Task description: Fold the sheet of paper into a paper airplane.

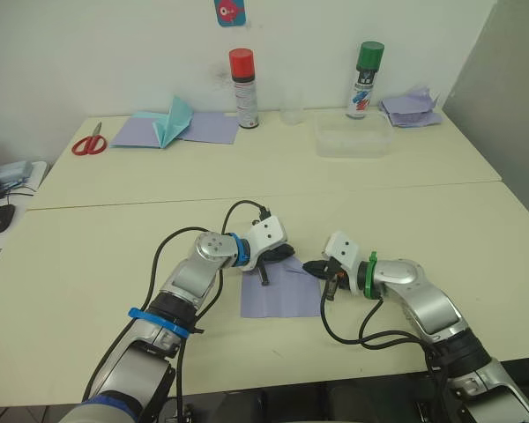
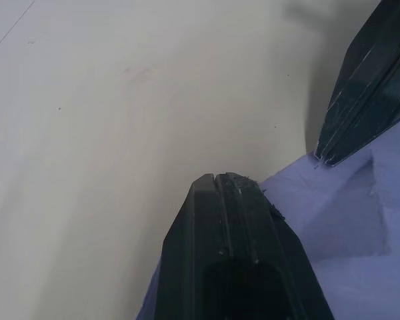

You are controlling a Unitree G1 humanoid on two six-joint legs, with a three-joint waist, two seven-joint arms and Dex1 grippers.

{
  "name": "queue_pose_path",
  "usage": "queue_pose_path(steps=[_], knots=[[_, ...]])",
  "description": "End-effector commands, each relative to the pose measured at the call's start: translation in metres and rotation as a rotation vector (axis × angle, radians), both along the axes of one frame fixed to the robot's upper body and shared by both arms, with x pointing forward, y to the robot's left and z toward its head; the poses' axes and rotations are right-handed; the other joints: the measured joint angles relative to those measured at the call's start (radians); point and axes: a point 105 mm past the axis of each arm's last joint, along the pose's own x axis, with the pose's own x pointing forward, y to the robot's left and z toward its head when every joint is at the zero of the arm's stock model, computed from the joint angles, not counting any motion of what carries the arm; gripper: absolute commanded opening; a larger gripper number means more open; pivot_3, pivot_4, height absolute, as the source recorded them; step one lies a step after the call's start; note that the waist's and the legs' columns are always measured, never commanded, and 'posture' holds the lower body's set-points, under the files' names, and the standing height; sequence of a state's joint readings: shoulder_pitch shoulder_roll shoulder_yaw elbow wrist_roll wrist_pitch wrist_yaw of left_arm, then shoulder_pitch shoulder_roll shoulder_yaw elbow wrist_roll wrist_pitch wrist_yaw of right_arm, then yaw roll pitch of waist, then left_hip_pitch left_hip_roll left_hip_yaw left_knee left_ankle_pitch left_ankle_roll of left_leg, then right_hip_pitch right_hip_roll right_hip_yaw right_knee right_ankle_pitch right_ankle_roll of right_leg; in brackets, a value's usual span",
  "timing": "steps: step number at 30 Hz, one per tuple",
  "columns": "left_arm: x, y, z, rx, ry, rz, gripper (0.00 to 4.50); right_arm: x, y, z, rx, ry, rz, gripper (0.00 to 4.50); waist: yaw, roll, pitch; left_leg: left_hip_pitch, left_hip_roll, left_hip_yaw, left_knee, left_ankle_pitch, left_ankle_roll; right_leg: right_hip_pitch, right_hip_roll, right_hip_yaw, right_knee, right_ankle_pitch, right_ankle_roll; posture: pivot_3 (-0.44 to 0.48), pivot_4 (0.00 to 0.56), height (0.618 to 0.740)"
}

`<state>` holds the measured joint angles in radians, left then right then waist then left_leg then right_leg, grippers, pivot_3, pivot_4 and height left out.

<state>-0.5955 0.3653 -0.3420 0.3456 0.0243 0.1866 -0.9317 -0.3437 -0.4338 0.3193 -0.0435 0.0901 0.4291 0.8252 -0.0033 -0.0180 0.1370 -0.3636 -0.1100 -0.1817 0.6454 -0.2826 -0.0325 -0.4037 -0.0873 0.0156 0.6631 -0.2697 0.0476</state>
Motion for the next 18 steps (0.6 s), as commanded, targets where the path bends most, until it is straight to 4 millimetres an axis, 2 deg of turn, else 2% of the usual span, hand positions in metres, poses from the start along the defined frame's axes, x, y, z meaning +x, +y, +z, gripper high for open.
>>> queue_pose_path(steps=[1,5,7,9,13,15,18], knots=[[-0.006,-0.005,-0.006,0.014,0.018,-0.028,0.00,-0.008,0.009,-0.005,0.007,0.029,0.043,0.03,0.000,0.000,0.000,0.000,0.000,0.000,0.000,0.000,0.000,0.000,0.000,0.000,0.000,0.000,0.000,0.000,0.150,0.740],[-0.007,-0.006,-0.009,0.019,0.026,-0.034,0.00,-0.009,0.011,-0.003,0.023,0.032,0.044,0.03,0.000,0.000,0.000,0.000,0.000,0.000,0.000,0.000,0.000,0.000,0.000,0.000,0.000,0.000,0.000,0.000,0.150,0.740],[-0.004,-0.010,0.000,-0.024,0.006,-0.031,0.00,-0.009,0.011,-0.007,0.000,0.038,0.041,0.03,0.000,0.000,0.000,0.000,0.000,0.000,0.000,0.000,0.000,0.000,0.000,0.000,0.000,0.000,0.000,0.000,0.150,0.740],[-0.005,-0.022,0.019,-0.132,-0.012,-0.052,0.00,-0.007,0.008,-0.012,-0.031,0.040,0.030,0.03,0.000,0.000,0.000,0.000,0.000,0.000,0.000,0.000,0.000,0.000,0.000,0.000,0.000,0.000,0.000,0.000,0.150,0.740],[-0.020,-0.040,0.038,-0.243,0.018,-0.133,0.00,-0.004,0.002,-0.016,-0.060,0.043,0.008,0.03,-0.001,0.000,0.000,-0.001,0.000,0.000,0.000,0.000,0.000,0.000,0.000,0.000,0.000,0.000,0.000,0.000,0.150,0.740],[-0.026,-0.046,0.035,-0.241,0.036,-0.146,0.00,-0.004,0.000,-0.017,-0.064,0.044,0.004,0.03,-0.003,0.000,0.000,0.000,0.000,0.000,0.000,0.000,0.000,0.000,0.000,0.000,0.000,0.000,0.000,0.000,0.150,0.740],[-0.024,-0.045,0.017,-0.160,0.022,-0.114,0.00,-0.004,-0.001,-0.017,-0.066,0.044,0.000,0.03,-0.003,0.000,0.000,0.000,0.000,0.000,0.000,0.000,0.000,0.000,0.000,0.000,0.000,0.000,0.000,0.000,0.150,0.740]])
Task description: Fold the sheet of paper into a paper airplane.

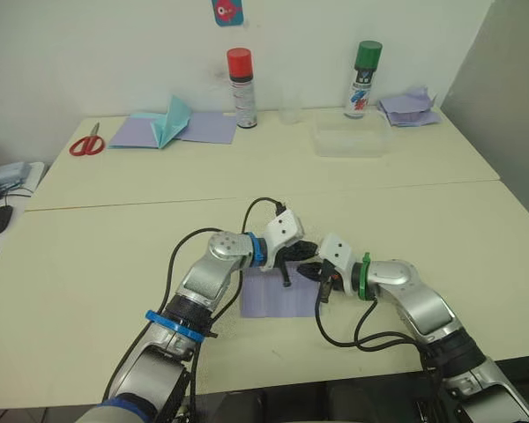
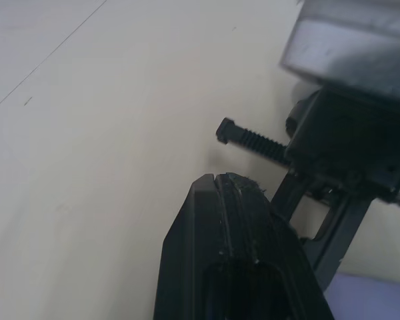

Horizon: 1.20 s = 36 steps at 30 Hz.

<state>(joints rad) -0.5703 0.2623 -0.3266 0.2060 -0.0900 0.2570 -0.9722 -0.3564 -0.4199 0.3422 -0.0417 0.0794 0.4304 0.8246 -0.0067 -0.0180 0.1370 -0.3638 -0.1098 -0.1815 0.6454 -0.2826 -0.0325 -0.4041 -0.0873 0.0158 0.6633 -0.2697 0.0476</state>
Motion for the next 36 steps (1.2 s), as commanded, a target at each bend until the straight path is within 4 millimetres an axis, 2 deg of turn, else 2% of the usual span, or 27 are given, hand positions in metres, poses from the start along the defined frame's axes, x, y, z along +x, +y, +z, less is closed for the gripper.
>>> queue_pose_path(steps=[1,6,14,21,24,30,36], knots=[[-0.001,0.002,-0.017,0.078,-0.019,0.017,0.00,-0.003,-0.009,-0.017,-0.062,0.048,-0.024,0.03,0.001,0.000,0.000,0.000,0.000,0.000,0.000,0.000,0.000,0.000,0.000,0.000,0.000,0.000,0.000,0.000,0.150,0.740],[0.002,0.014,-0.034,0.154,-0.003,0.060,0.00,-0.004,-0.010,-0.017,-0.063,0.051,-0.028,0.03,0.002,0.000,0.000,0.000,0.000,0.000,0.000,0.000,0.000,0.001,0.000,0.000,0.000,0.000,0.000,0.000,0.150,0.740],[0.005,0.033,-0.051,0.231,0.005,0.119,0.00,-0.005,-0.011,-0.017,-0.064,0.055,-0.029,0.03,0.003,0.000,-0.001,0.000,0.000,0.000,0.000,0.000,0.000,0.001,0.000,0.000,0.000,0.000,0.000,0.000,0.150,0.740],[0.032,0.065,-0.064,0.344,-0.025,0.276,0.00,-0.007,-0.009,-0.018,-0.065,0.059,-0.024,0.03,0.004,-0.001,-0.003,0.001,0.000,0.000,0.000,0.000,0.000,0.002,0.000,-0.001,0.000,0.000,0.000,0.000,0.150,0.740],[0.041,0.080,-0.063,0.357,-0.031,0.336,0.00,-0.007,-0.009,-0.018,-0.066,0.062,-0.024,0.03,0.000,-0.002,-0.005,0.005,0.000,0.000,0.000,0.000,0.000,0.005,0.000,-0.001,0.000,0.000,0.001,0.000,0.150,0.740],[0.044,0.098,-0.055,0.360,-0.038,0.380,0.00,-0.007,-0.007,-0.019,-0.062,0.064,-0.023,0.03,-0.008,-0.002,-0.005,0.017,0.001,-0.001,-0.002,-0.003,0.004,0.016,0.001,0.000,-0.002,-0.003,0.006,0.000,0.150,0.740],[0.048,0.098,-0.025,0.210,-0.092,0.407,0.00,-0.004,-0.002,-0.019,-0.055,0.063,-0.020,0.03,-0.017,-0.002,-0.005,0.017,0.001,-0.003,-0.002,-0.003,0.004,0.015,0.001,0.000,-0.002,-0.002,0.005,0.000,0.150,0.740]])
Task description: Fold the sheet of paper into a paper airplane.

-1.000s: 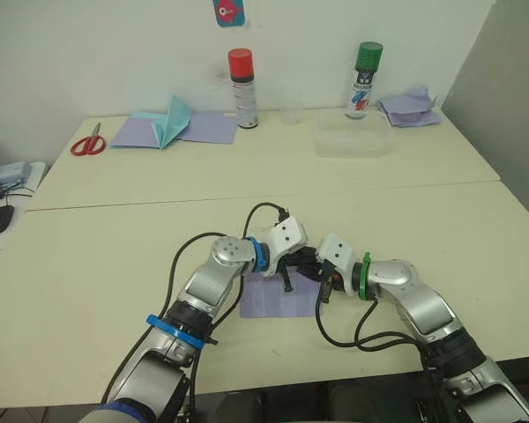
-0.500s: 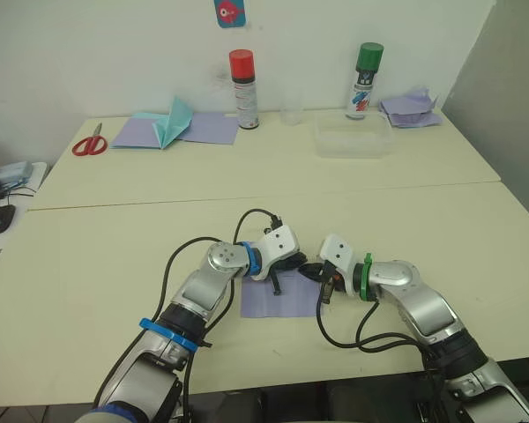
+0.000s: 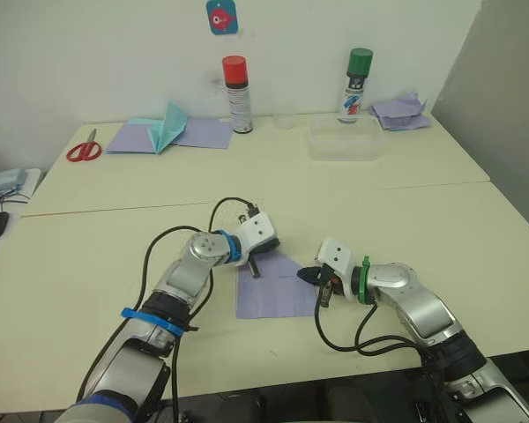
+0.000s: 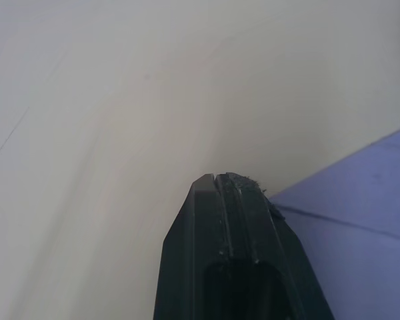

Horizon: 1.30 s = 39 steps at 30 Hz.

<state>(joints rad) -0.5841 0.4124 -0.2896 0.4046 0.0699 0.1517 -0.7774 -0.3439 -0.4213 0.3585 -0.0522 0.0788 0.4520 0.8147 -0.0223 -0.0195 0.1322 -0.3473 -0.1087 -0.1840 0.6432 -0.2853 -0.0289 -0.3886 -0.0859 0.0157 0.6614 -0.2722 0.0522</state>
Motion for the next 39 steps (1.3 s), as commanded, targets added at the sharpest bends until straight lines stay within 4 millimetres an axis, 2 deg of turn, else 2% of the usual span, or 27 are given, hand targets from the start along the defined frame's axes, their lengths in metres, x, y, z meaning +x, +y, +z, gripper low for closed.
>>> queue_pose_path(steps=[1,5,7,10,14,16,21,30,33,39], knots=[[0.004,0.013,0.018,-0.119,-0.039,0.072,0.00,0.000,-0.001,-0.014,-0.042,0.039,-0.014,0.03,-0.003,0.000,0.000,0.000,0.000,0.000,0.000,0.000,0.000,0.000,0.000,0.000,0.000,0.000,0.000,0.000,0.150,0.740],[0.006,0.018,0.047,-0.297,-0.078,0.131,0.00,0.001,0.006,-0.013,-0.018,0.042,-0.004,0.03,-0.004,-0.001,0.001,-0.001,0.000,-0.001,0.000,0.000,-0.001,-0.001,-0.001,0.000,0.000,0.001,-0.001,0.000,0.150,0.740],[0.005,0.031,0.062,-0.369,-0.084,0.181,0.00,0.002,0.010,-0.012,-0.008,0.043,-0.003,0.03,-0.004,-0.001,0.001,-0.002,0.000,-0.002,0.000,0.000,-0.001,-0.001,-0.001,-0.001,-0.001,0.001,-0.002,0.000,0.150,0.740],[-0.014,0.045,0.070,-0.455,-0.015,0.189,0.00,0.005,0.013,-0.009,0.012,0.050,-0.011,0.03,-0.010,0.000,0.001,-0.001,0.000,-0.002,0.000,-0.001,-0.002,-0.002,-0.001,0.000,-0.001,0.001,-0.002,0.000,0.150,0.740],[-0.041,0.049,0.069,-0.532,0.117,0.168,1.08,0.007,0.015,-0.007,0.016,0.045,-0.008,0.00,-0.011,0.000,0.002,0.000,0.000,-0.005,0.000,-0.003,-0.003,-0.006,-0.001,0.000,-0.001,0.002,-0.004,0.000,0.150,0.740],[-0.054,0.054,0.058,-0.526,0.182,0.180,1.67,0.007,0.016,-0.007,0.014,0.041,0.002,0.00,-0.009,0.000,0.002,-0.001,0.000,-0.005,0.000,-0.005,-0.004,-0.007,-0.001,0.000,-0.001,0.002,-0.004,0.000,0.150,0.740],[-0.059,0.058,0.035,-0.485,0.242,0.248,3.29,0.008,0.019,-0.006,0.010,0.033,0.022,0.00,-0.006,0.001,0.003,0.000,0.000,-0.004,0.000,-0.005,-0.004,-0.007,-0.001,0.000,-0.001,0.002,-0.004,0.000,0.150,0.740],[-0.063,0.052,0.017,-0.464,0.315,0.273,3.29,0.006,0.022,-0.007,0.005,0.027,0.037,0.00,-0.006,0.001,0.003,0.000,0.000,-0.004,0.000,-0.006,-0.005,-0.007,-0.001,0.001,-0.001,0.002,-0.004,0.000,0.150,0.740],[-0.061,0.052,0.017,-0.455,0.300,0.265,2.75,0.005,0.022,-0.007,0.004,0.026,0.037,0.00,-0.006,0.001,0.003,0.000,0.000,-0.004,0.000,-0.006,-0.005,-0.007,-0.001,0.001,-0.001,0.002,-0.004,0.000,0.150,0.740],[-0.060,0.048,0.018,-0.435,0.287,0.230,0.93,0.004,0.021,-0.008,0.003,0.027,0.034,0.00,-0.006,0.001,0.003,0.000,0.000,-0.004,0.000,-0.006,-0.005,-0.007,-0.001,0.001,-0.002,0.002,-0.004,0.000,0.150,0.740]])
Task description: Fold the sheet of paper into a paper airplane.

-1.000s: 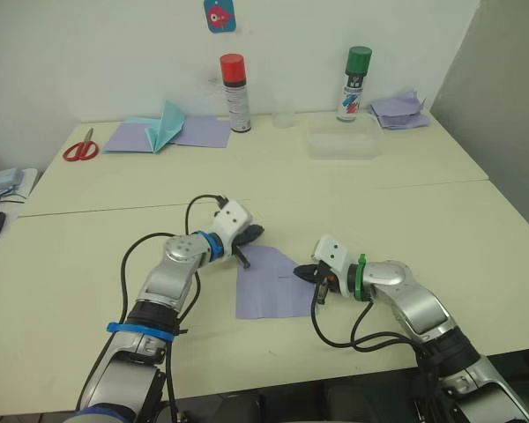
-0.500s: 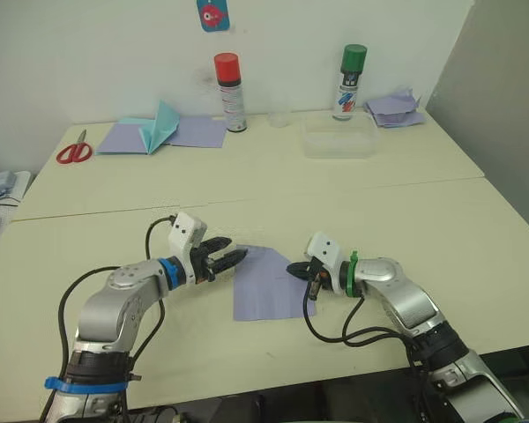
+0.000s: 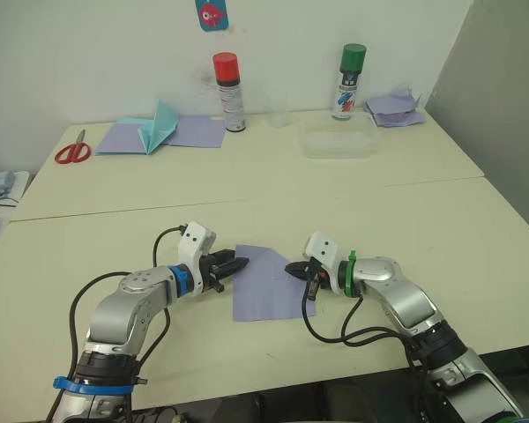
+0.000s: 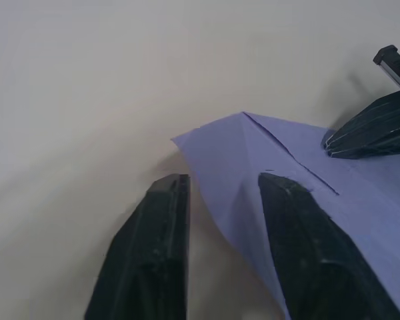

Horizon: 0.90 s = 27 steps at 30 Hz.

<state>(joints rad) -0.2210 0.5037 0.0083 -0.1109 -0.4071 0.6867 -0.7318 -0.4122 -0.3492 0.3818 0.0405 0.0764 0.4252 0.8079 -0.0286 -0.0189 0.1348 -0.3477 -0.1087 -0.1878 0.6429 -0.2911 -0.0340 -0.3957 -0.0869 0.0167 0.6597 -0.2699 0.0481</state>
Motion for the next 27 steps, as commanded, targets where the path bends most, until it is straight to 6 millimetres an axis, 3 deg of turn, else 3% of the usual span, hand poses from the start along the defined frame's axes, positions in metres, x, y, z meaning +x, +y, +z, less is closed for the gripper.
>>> queue_pose_path(steps=[1,3,12,17,27], knots=[[0.002,-0.002,0.010,0.017,-0.053,-0.028,0.57,-0.005,0.001,-0.010,-0.033,0.027,0.008,0.00,0.000,0.000,0.000,0.000,0.000,0.000,0.000,0.000,0.000,0.000,0.000,0.000,0.000,0.000,0.000,0.000,0.150,0.740],[0.003,-0.003,0.010,0.022,-0.057,-0.036,0.02,-0.006,0.001,-0.010,-0.031,0.027,0.007,0.00,0.000,0.000,0.000,0.000,0.000,0.000,0.000,0.000,0.000,0.000,0.000,0.000,0.000,0.000,0.000,0.000,0.150,0.740],[0.010,0.000,0.013,0.114,-0.120,-0.080,0.02,-0.004,0.002,-0.006,-0.016,0.018,0.003,0.00,0.000,0.000,0.000,0.000,0.000,0.000,0.000,0.000,0.000,0.000,0.000,0.000,0.000,0.000,0.000,0.000,0.150,0.740],[-0.003,-0.015,0.017,0.100,-0.139,-0.187,0.02,-0.003,0.003,-0.006,-0.015,0.018,0.004,0.00,0.000,0.000,0.001,0.000,0.000,0.000,-0.001,0.000,0.000,-0.001,0.000,0.000,-0.001,0.000,0.000,0.000,0.150,0.740],[-0.009,-0.020,0.007,0.188,-0.145,-0.270,0.02,-0.002,0.002,-0.007,-0.021,0.020,0.003,0.00,0.000,0.001,0.002,0.000,0.000,0.000,-0.001,-0.001,0.001,-0.001,0.000,0.000,-0.001,0.000,0.000,0.000,0.150,0.740]])
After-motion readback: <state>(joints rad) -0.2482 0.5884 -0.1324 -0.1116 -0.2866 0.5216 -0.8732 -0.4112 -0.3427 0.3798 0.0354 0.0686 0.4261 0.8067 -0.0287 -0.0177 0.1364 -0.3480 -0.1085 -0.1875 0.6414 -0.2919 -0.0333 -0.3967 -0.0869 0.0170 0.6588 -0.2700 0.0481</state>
